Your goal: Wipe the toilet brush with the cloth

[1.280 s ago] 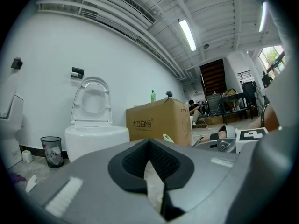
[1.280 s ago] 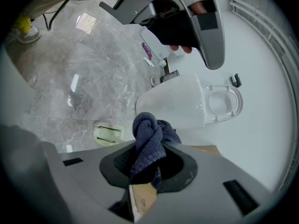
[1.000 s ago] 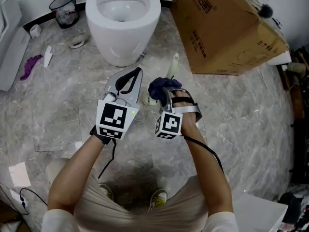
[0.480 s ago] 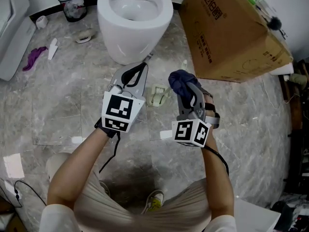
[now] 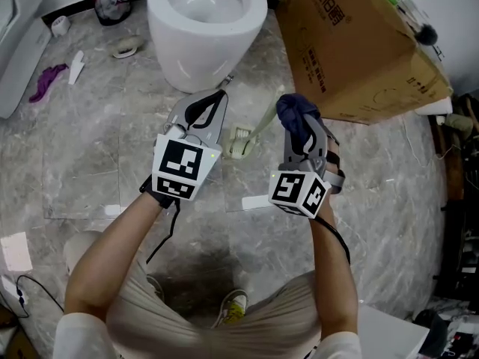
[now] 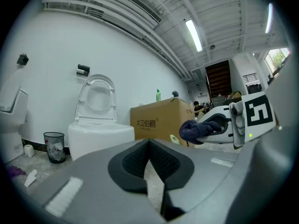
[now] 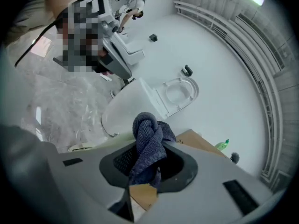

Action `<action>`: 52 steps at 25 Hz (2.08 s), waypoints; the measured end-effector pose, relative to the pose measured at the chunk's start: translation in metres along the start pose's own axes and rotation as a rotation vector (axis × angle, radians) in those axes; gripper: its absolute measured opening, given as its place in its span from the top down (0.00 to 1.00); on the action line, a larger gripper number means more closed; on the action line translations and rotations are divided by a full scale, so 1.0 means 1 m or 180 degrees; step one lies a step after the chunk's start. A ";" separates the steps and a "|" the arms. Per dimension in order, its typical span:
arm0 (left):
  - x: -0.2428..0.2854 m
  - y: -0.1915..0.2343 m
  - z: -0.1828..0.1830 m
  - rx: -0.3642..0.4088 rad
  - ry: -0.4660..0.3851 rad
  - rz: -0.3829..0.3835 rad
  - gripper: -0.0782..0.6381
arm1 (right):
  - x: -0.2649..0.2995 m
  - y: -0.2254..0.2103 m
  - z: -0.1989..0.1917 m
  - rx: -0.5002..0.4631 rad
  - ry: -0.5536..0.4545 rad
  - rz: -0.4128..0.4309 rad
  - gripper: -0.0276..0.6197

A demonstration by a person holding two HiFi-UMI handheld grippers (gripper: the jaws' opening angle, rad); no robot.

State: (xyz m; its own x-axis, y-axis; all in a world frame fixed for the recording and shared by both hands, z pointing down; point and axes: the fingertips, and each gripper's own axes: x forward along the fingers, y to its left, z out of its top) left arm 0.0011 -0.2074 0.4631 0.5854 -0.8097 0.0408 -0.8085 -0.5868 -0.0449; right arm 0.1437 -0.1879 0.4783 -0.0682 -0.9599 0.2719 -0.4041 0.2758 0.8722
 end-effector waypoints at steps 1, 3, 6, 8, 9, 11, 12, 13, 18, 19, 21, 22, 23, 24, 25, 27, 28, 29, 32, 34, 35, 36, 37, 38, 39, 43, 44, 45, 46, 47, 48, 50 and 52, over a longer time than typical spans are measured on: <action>0.000 0.000 0.000 0.0012 0.0003 0.0000 0.89 | 0.002 0.006 0.000 -0.0032 0.0021 0.0045 0.81; -0.001 -0.001 -0.001 0.0030 0.0008 0.0004 0.89 | 0.005 0.020 -0.003 -0.0121 0.0061 0.0153 0.81; -0.002 0.000 0.000 0.0033 0.0004 0.0013 0.89 | 0.008 0.036 -0.007 -0.0252 0.0100 0.0283 0.81; -0.002 0.000 0.001 0.0034 -0.0005 0.0016 0.89 | 0.010 0.044 -0.007 -0.0279 0.0116 0.0350 0.81; -0.002 0.000 0.002 0.0034 -0.0010 0.0014 0.89 | 0.011 0.047 -0.008 -0.0287 0.0125 0.0385 0.81; -0.001 -0.001 0.003 0.0030 -0.0016 0.0003 0.89 | 0.013 0.056 -0.011 -0.0330 0.0145 0.0457 0.81; -0.001 -0.001 0.002 0.0028 -0.0014 -0.0003 0.89 | 0.014 0.060 -0.013 -0.0348 0.0160 0.0498 0.81; -0.002 -0.001 0.001 0.0028 -0.0007 -0.0005 0.89 | 0.015 0.065 -0.014 -0.0357 0.0177 0.0544 0.81; -0.002 0.002 -0.002 0.0024 0.0015 0.0005 0.89 | 0.018 0.086 -0.020 -0.0389 0.0234 0.0724 0.81; -0.002 0.001 -0.001 0.0022 0.0006 -0.0002 0.89 | 0.018 0.088 -0.022 -0.0403 0.0246 0.0745 0.81; -0.001 -0.001 -0.001 0.0017 -0.0003 -0.0013 0.89 | 0.019 0.094 -0.025 -0.0431 0.0271 0.0787 0.81; -0.001 -0.002 -0.001 0.0014 -0.0002 -0.0015 0.89 | 0.019 0.097 -0.027 -0.0439 0.0281 0.0809 0.81; -0.001 -0.002 -0.002 0.0012 0.0001 -0.0015 0.89 | 0.019 0.100 -0.028 -0.0442 0.0288 0.0829 0.81; -0.001 -0.002 -0.002 0.0012 0.0003 -0.0014 0.89 | 0.020 0.102 -0.029 -0.0441 0.0295 0.0844 0.81; -0.001 -0.002 -0.002 0.0013 0.0004 -0.0013 0.89 | 0.021 0.104 -0.031 -0.0440 0.0301 0.0857 0.81; -0.002 -0.002 -0.001 0.0020 0.0006 -0.0014 0.89 | 0.022 0.107 -0.033 -0.0440 0.0317 0.0880 0.81; -0.002 -0.002 -0.001 0.0025 0.0009 -0.0015 0.89 | 0.023 0.108 -0.034 -0.0437 0.0326 0.0894 0.81; -0.003 -0.002 -0.002 0.0031 0.0015 -0.0015 0.89 | 0.024 0.110 -0.036 -0.0434 0.0335 0.0908 0.81; -0.005 -0.002 -0.004 0.0046 0.0041 -0.0002 0.89 | 0.028 0.116 -0.039 -0.0429 0.0358 0.0954 0.81; -0.007 -0.001 -0.005 0.0052 0.0056 0.0010 0.89 | 0.029 0.119 -0.040 -0.0422 0.0367 0.0987 0.81; -0.008 0.000 -0.005 0.0057 0.0063 0.0016 0.89 | 0.030 0.121 -0.040 -0.0417 0.0368 0.1003 0.81; -0.009 0.001 -0.006 0.0064 0.0069 0.0022 0.89 | 0.031 0.123 -0.041 -0.0415 0.0368 0.1017 0.81; -0.009 0.001 -0.006 0.0072 0.0075 0.0028 0.89 | 0.032 0.125 -0.042 -0.0417 0.0368 0.1029 0.81; -0.009 0.002 -0.006 0.0078 0.0078 0.0033 0.89 | 0.032 0.126 -0.042 -0.0422 0.0368 0.1041 0.81; -0.009 0.002 -0.006 0.0082 0.0080 0.0037 0.89 | 0.033 0.128 -0.043 -0.0427 0.0370 0.1055 0.81; -0.010 0.001 -0.005 0.0086 0.0084 0.0041 0.89 | 0.033 0.139 -0.047 -0.0458 0.0391 0.1136 0.81; -0.010 0.000 -0.005 0.0090 0.0085 0.0038 0.89 | 0.033 0.143 -0.049 -0.0470 0.0400 0.1160 0.81; -0.010 0.000 -0.005 0.0097 0.0087 0.0033 0.89 | 0.032 0.146 -0.050 -0.0483 0.0410 0.1185 0.81; -0.010 -0.001 -0.005 0.0102 0.0092 0.0028 0.89 | 0.032 0.149 -0.052 -0.0494 0.0422 0.1212 0.81; -0.010 -0.002 -0.006 0.0105 0.0095 0.0025 0.89 | 0.032 0.152 -0.054 -0.0500 0.0435 0.1240 0.81; -0.010 -0.002 -0.006 0.0106 0.0098 0.0025 0.89 | 0.032 0.155 -0.056 -0.0505 0.0450 0.1271 0.81; -0.009 -0.003 -0.005 0.0112 0.0098 0.0024 0.89 | 0.030 0.164 -0.060 -0.0524 0.0477 0.1344 0.81; -0.009 -0.004 -0.006 0.0129 0.0091 0.0018 0.89 | 0.026 0.174 -0.060 -0.0581 0.0468 0.1428 0.81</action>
State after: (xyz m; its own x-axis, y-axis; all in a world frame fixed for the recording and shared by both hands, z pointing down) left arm -0.0012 -0.1978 0.4685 0.5783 -0.8129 0.0689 -0.8084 -0.5824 -0.0855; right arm 0.1258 -0.1618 0.6615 -0.0639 -0.7312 0.6792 -0.1974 0.6764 0.7096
